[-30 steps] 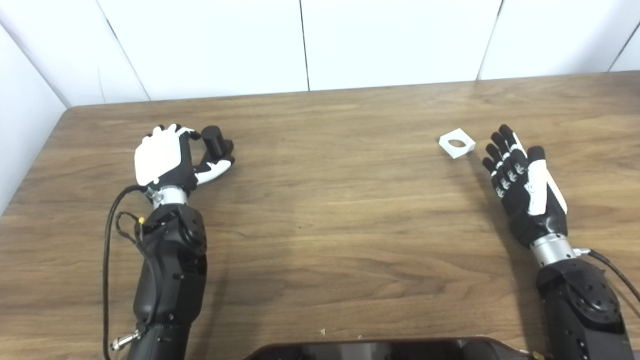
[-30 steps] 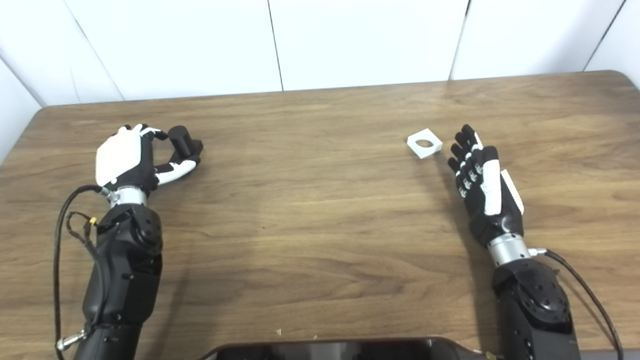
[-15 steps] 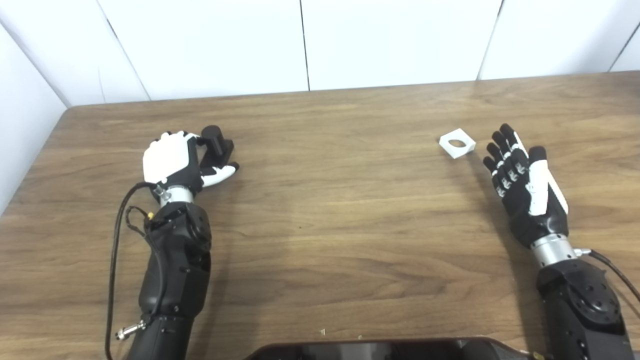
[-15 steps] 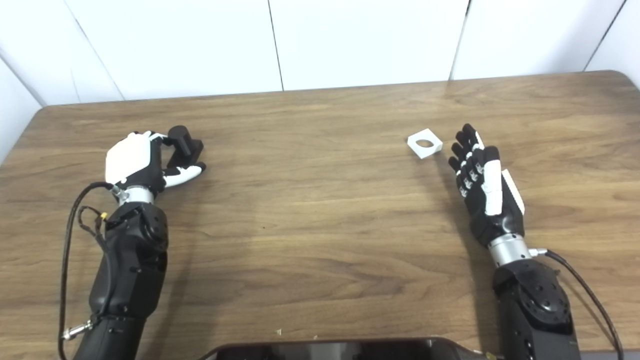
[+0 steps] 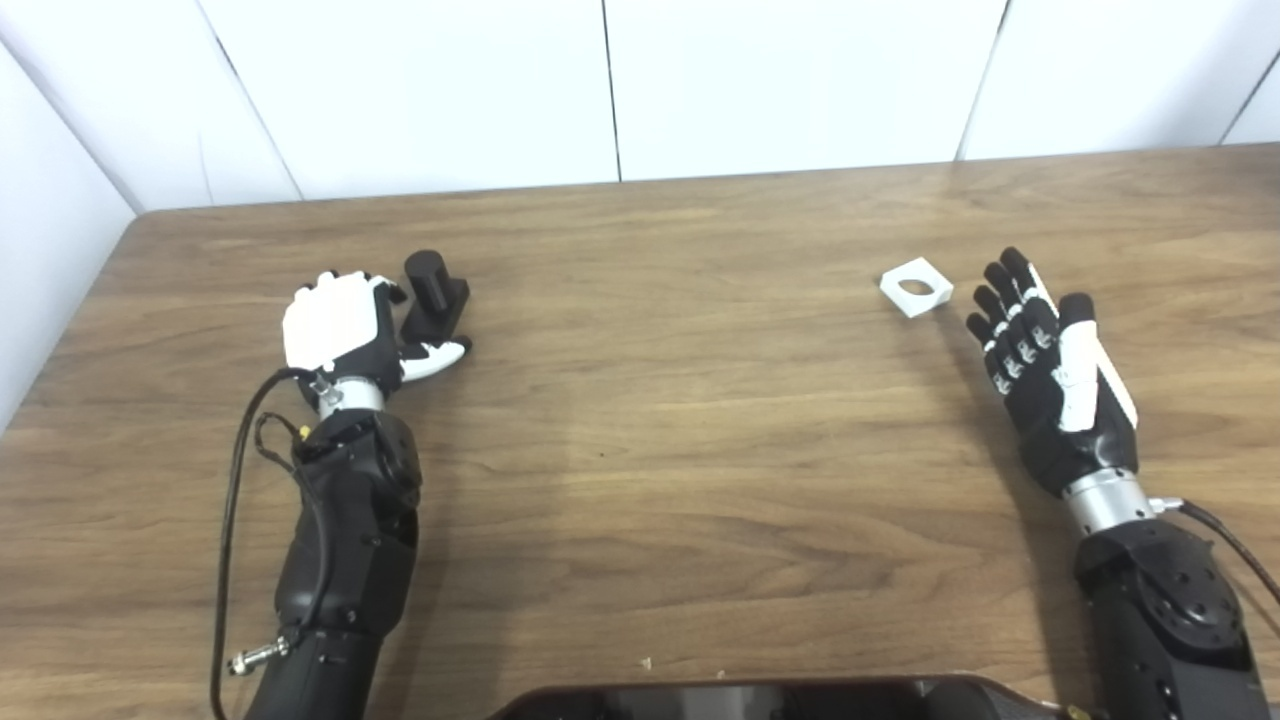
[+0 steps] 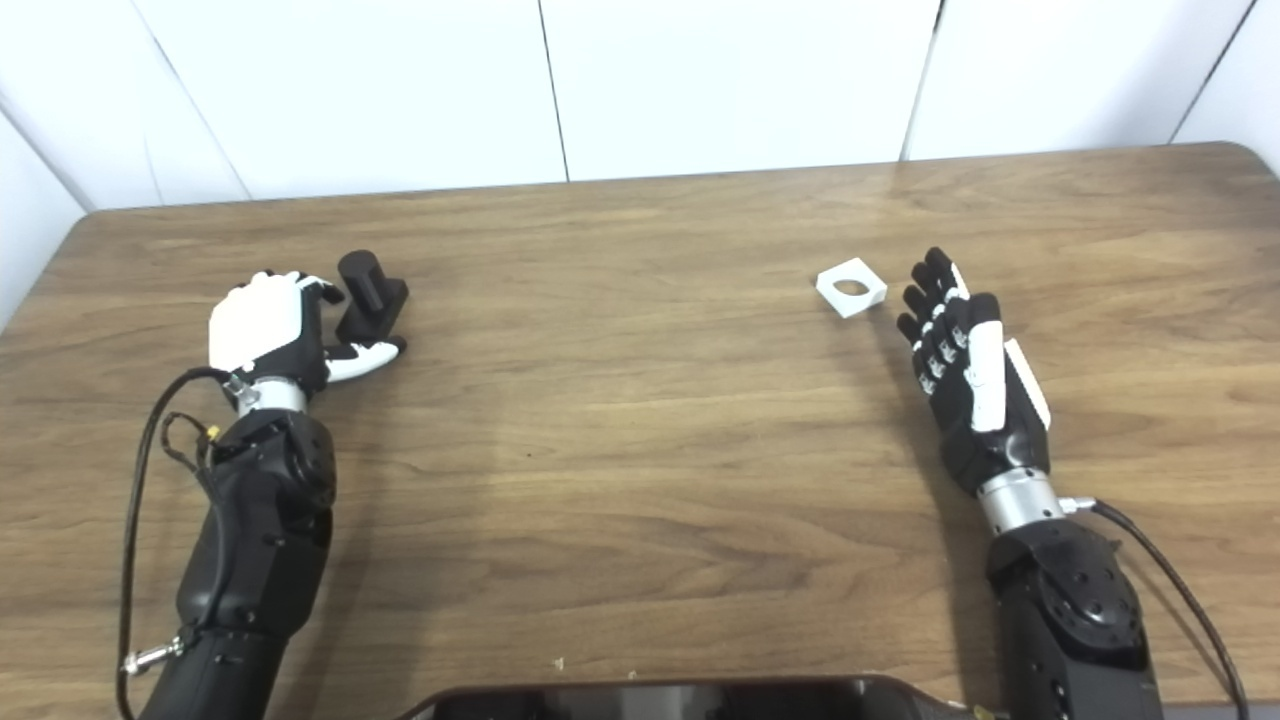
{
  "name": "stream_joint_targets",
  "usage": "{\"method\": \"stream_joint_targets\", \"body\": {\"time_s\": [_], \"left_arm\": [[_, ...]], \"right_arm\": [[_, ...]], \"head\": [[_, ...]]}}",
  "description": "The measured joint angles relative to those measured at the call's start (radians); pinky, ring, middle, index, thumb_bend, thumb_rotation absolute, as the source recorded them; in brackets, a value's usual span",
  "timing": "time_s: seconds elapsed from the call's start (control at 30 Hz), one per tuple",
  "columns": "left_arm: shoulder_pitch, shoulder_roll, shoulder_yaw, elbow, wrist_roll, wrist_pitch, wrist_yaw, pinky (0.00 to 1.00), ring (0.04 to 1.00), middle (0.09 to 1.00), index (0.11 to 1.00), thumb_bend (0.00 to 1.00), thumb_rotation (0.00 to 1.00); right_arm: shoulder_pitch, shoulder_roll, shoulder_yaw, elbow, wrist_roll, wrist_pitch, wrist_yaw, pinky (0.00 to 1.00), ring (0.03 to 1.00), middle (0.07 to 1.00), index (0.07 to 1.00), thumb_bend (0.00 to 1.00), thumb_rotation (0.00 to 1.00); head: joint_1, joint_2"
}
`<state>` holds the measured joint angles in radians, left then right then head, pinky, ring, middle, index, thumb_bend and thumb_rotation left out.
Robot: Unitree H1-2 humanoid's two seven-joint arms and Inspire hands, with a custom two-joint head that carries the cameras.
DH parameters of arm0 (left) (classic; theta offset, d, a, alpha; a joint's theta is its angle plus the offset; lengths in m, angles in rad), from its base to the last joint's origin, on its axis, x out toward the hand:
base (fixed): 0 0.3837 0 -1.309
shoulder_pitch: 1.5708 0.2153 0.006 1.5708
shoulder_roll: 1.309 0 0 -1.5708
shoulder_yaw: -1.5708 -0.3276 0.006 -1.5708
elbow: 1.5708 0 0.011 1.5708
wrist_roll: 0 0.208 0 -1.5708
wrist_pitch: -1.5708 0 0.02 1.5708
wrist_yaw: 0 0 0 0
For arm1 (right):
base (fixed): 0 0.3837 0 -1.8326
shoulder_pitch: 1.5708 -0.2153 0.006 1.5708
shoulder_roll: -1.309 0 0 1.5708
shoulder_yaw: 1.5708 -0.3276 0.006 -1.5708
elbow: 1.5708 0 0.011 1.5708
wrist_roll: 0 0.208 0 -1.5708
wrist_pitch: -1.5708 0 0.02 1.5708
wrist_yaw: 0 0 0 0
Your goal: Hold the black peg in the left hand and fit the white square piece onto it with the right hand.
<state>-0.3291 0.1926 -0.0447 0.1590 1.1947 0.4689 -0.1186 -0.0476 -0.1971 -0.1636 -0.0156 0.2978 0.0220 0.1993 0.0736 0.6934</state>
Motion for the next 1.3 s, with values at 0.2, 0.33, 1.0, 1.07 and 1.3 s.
{"method": "stream_joint_targets", "body": {"time_s": [0.2, 0.33, 1.0, 1.07, 1.3], "left_arm": [[-0.001, 0.0, -0.002, 0.002, 0.013, -0.002, 0.0, 1.0, 0.973, 0.901, 0.724, 0.75, 0.48], [-0.002, 0.0, -0.002, 0.002, 0.019, -0.002, 0.0, 1.0, 0.969, 0.9, 0.738, 0.75, 0.49], [-0.021, 0.004, -0.01, 0.028, 0.021, -0.002, 0.001, 1.0, 0.99, 0.919, 0.745, 0.75, 0.5], [-0.022, 0.006, -0.011, 0.031, 0.021, -0.002, 0.002, 1.0, 0.99, 0.919, 0.745, 0.75, 0.49], [-0.043, 0.006, -0.016, 0.064, 0.021, -0.002, 0.016, 1.0, 0.998, 0.924, 0.743, 0.75, 0.49]], "right_arm": [[0.0, 0.0, 0.0, 0.0, 0.0, 0.0, 0.0, 1.0, 1.0, 1.0, 0.997, 0.68, 1.0], [0.001, 0.0, 0.0, -0.001, 0.0, -0.001, 0.0, 1.0, 1.0, 1.0, 1.0, 0.69, 1.0], [0.003, -0.001, 0.0, -0.002, -0.002, -0.001, 0.0, 1.0, 1.0, 1.0, 1.0, 0.71, 1.0], [0.003, -0.001, 0.0, -0.002, -0.002, 0.0, 0.0, 1.0, 1.0, 1.0, 1.0, 0.71, 1.0], [0.005, -0.001, 0.0, -0.003, -0.005, -0.001, -0.001, 1.0, 1.0, 1.0, 1.0, 0.71, 1.0]], "head": [[0.002, 0.003], [-0.002, 0.005], [-0.011, 0.003], [-0.014, 0.003], [-0.015, 0.003]]}}
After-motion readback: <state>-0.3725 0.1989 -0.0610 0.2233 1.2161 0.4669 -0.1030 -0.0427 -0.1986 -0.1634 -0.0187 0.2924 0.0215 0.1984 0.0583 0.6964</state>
